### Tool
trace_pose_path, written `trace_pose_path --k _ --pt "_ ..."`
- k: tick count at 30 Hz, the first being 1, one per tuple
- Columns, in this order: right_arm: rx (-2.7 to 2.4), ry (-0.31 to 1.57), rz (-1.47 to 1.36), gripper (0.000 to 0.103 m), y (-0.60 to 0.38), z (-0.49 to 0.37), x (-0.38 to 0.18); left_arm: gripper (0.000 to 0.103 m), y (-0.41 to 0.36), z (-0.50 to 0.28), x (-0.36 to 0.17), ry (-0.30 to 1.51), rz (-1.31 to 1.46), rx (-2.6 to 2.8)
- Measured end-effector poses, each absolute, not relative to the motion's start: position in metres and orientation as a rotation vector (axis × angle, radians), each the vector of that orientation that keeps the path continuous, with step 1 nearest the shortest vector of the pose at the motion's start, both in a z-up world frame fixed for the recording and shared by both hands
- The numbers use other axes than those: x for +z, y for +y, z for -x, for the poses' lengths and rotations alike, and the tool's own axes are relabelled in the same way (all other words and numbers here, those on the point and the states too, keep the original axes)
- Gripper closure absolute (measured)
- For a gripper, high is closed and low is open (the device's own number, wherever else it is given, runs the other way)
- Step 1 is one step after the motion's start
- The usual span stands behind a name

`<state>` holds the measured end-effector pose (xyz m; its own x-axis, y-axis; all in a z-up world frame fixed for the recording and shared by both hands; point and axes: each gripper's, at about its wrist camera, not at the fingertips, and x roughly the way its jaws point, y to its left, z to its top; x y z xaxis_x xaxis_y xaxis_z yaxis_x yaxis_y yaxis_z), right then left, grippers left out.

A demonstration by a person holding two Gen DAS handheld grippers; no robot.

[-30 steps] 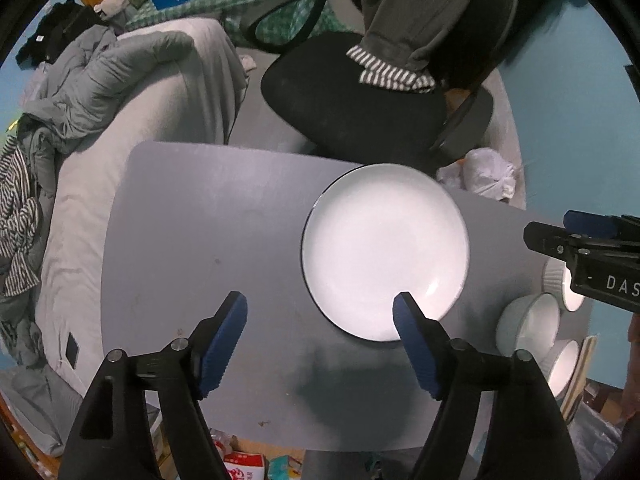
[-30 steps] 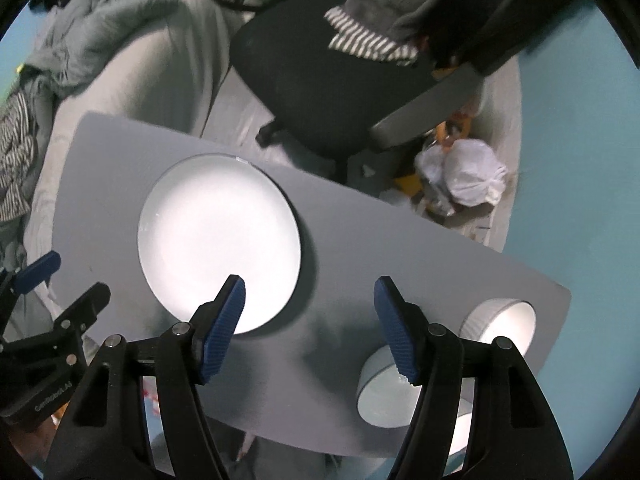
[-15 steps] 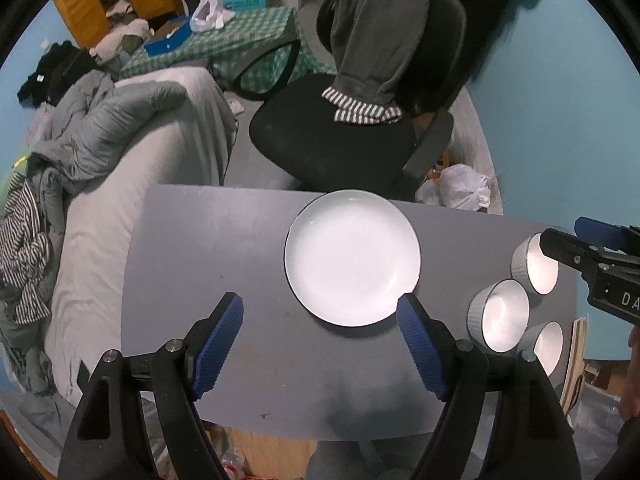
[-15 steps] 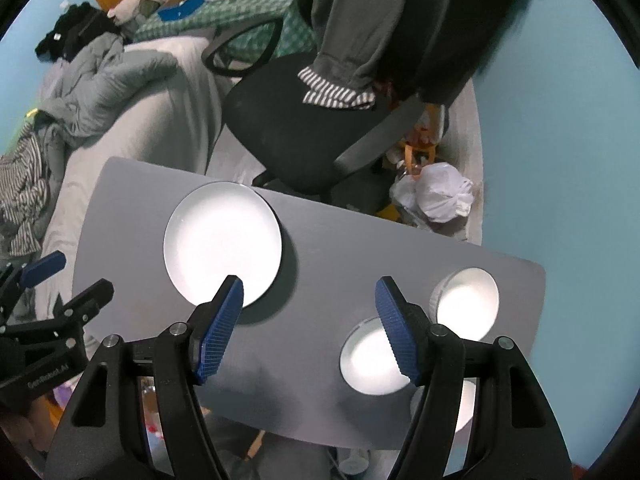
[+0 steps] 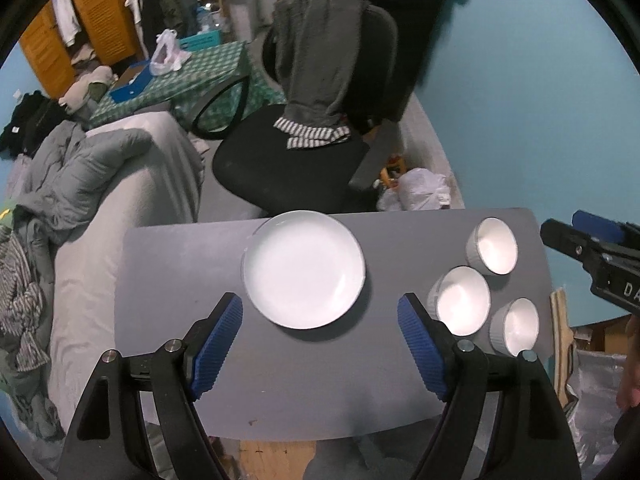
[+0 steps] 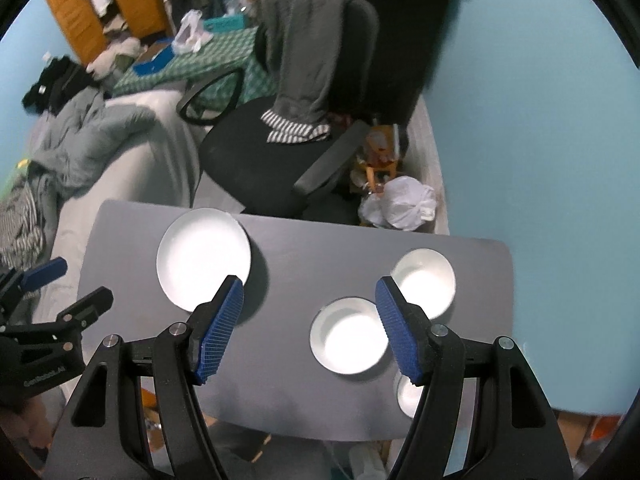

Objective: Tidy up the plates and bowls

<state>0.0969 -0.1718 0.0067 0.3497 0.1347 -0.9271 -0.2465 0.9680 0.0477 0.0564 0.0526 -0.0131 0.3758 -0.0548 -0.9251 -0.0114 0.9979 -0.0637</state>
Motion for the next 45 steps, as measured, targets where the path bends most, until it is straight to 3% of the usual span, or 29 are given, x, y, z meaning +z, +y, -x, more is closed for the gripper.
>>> trace_pose_path --k 29,45 --pt "-0.037 1.073 -0.105 0.035 -0.266 -0.023 0.045 0.022 -0.032 -0.048 0.027 1.081 0.015 -0.302" --pt "-0.124 1.097 -0.172 0.035 -0.298 -0.002 0.038 0.022 -0.066 -0.052 0.016 1.105 -0.057 -0.390"
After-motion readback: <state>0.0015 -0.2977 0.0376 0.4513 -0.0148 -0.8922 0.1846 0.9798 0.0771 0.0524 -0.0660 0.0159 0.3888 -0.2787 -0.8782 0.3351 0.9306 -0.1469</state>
